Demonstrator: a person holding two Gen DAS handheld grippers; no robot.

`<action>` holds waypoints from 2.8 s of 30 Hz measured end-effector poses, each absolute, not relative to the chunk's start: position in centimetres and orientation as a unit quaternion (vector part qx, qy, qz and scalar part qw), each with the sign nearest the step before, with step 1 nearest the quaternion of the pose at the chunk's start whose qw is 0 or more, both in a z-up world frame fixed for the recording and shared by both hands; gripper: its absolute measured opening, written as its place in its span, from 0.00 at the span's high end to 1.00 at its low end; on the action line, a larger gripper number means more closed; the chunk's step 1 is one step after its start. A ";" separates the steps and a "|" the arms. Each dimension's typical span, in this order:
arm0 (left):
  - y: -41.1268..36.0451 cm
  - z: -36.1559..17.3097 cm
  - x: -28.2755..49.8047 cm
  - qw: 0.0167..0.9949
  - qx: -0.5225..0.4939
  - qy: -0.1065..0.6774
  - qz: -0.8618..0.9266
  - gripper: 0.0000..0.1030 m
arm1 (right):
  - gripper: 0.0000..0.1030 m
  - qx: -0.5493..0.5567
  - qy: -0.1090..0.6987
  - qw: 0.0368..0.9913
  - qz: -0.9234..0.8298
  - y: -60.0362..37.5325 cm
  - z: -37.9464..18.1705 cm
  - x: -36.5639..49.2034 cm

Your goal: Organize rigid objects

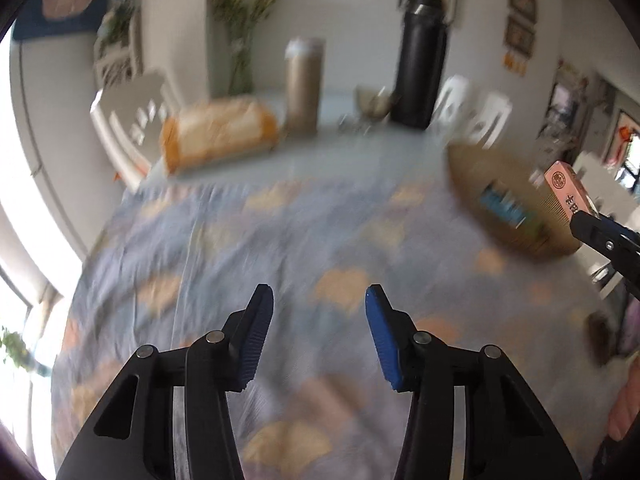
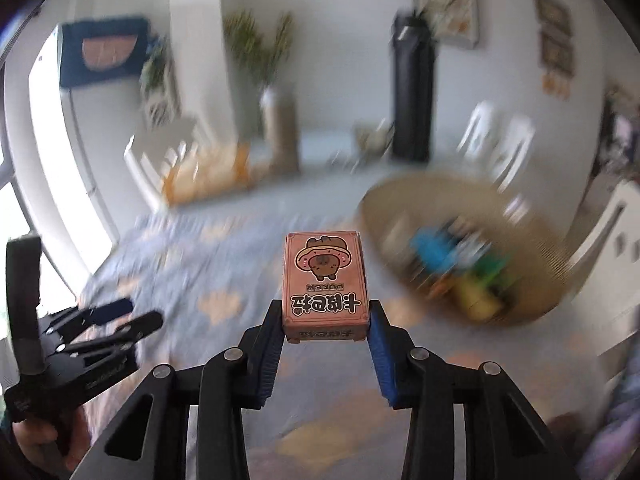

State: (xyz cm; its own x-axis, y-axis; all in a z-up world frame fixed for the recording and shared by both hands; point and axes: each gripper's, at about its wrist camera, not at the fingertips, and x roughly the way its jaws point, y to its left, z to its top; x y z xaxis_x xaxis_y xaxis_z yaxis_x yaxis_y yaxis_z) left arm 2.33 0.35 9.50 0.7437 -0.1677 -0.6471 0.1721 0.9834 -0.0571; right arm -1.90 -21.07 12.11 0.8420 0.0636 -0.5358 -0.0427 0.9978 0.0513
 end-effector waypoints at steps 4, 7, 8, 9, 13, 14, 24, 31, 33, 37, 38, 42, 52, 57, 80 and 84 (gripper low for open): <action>-2.9 15.5 2.9 0.951 0.013 0.282 -0.125 0.56 | 0.62 0.049 0.231 0.971 -0.034 -25.0 16.3 -2.3; -5.7 18.8 3.8 0.955 0.011 0.249 -0.159 0.56 | 0.62 0.074 0.210 0.972 -0.076 -27.6 18.4 -2.0; -6.8 19.5 4.2 0.956 0.012 0.239 -0.170 0.56 | 0.62 0.087 0.208 0.970 -0.089 -28.4 19.0 -1.7; -8.1 20.0 4.8 0.955 0.013 0.233 -0.184 0.56 | 0.62 0.097 0.208 0.968 -0.099 -29.0 19.4 -1.5; -12.6 19.1 8.3 0.937 0.015 0.264 -0.226 0.56 | 0.62 0.124 0.230 0.956 -0.135 -31.4 19.1 0.6; -13.5 18.4 9.3 0.933 0.019 0.277 -0.229 0.56 | 0.62 0.130 0.245 0.950 -0.145 -31.9 18.6 1.6; -18.5 11.5 13.7 0.888 0.005 0.371 -0.271 0.50 | 0.55 0.187 0.316 0.905 -0.215 -37.1 13.8 6.3; -16.5 12.4 11.8 0.895 0.019 0.359 -0.265 0.37 | 0.37 0.185 0.293 0.919 -0.188 -36.0 14.5 4.4; -15.1 13.2 10.5 0.907 0.032 0.341 -0.244 0.20 | 0.37 0.179 0.295 0.924 -0.163 -34.4 14.8 3.9; -11.5 15.2 7.3 0.932 0.042 0.296 -0.202 0.19 | 0.36 0.155 0.304 0.934 -0.104 -30.4 15.3 2.7; -10.5 15.7 6.4 0.937 0.040 0.289 -0.194 0.19 | 0.36 0.148 0.304 0.937 -0.090 -29.4 15.5 2.4; -5.8 16.9 2.8 0.951 0.029 0.272 -0.143 0.14 | 0.36 0.101 0.311 0.945 -0.022 -24.2 15.8 0.8; 3.5 8.5 0.0 0.944 -0.029 0.326 -0.036 0.01 | 0.15 -0.015 0.350 0.935 0.054 -14.3 7.6 -2.0; 2.9 4.9 0.6 0.941 0.006 0.337 -0.026 0.01 | 0.15 -0.042 0.356 0.933 0.014 -13.8 4.5 -1.0; 2.4 3.0 1.4 0.915 0.038 0.401 -0.008 0.01 | 0.15 0.038 0.437 0.898 0.033 -16.8 0.8 1.6; 3.3 2.9 1.8 0.911 0.009 0.412 -0.008 0.01 | 0.15 0.040 0.440 0.897 0.033 -16.7 0.6 1.7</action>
